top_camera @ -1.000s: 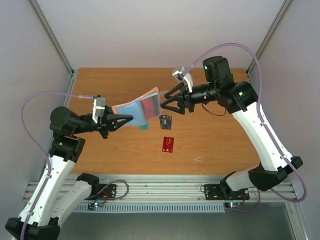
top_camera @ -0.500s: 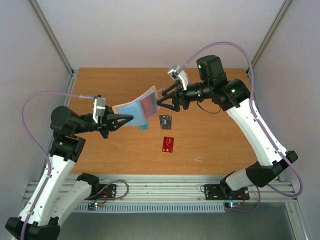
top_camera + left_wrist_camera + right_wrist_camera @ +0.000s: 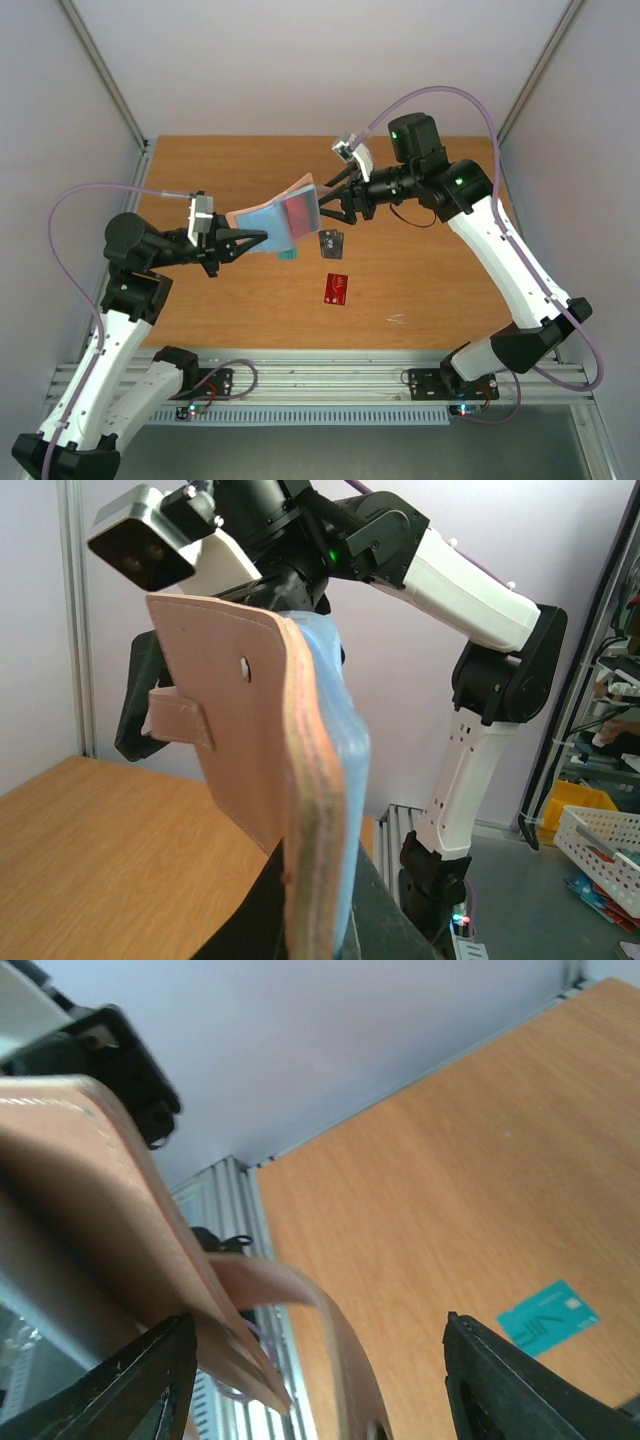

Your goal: Take the credit cards out of the card holder

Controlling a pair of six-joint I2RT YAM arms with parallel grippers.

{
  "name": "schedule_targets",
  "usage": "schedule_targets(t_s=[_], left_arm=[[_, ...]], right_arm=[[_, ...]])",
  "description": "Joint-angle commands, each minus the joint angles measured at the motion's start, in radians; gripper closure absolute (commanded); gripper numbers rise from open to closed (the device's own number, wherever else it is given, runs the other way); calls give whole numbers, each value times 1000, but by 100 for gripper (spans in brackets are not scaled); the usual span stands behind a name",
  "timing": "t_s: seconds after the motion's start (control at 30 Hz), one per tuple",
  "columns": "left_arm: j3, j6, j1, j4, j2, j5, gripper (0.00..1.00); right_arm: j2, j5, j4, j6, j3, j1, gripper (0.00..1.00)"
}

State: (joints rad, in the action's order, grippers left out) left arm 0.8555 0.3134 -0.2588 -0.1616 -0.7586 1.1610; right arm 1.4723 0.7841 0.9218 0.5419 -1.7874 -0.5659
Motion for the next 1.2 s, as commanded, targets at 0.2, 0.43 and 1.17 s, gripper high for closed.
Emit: schedule_targets(t_s=[0.2, 0.43, 1.17], left_arm=[[-35, 3, -2, -4, 14, -213, 100], [-37, 2, -14, 9, 10, -222, 100], [-76, 18, -31, -1, 26, -186, 77]], right_arm=[[20, 172, -31, -61, -17, -64, 30], [55, -56, -63, -113, -56, -168, 30], [118, -108, -83, -161, -122, -209, 93]])
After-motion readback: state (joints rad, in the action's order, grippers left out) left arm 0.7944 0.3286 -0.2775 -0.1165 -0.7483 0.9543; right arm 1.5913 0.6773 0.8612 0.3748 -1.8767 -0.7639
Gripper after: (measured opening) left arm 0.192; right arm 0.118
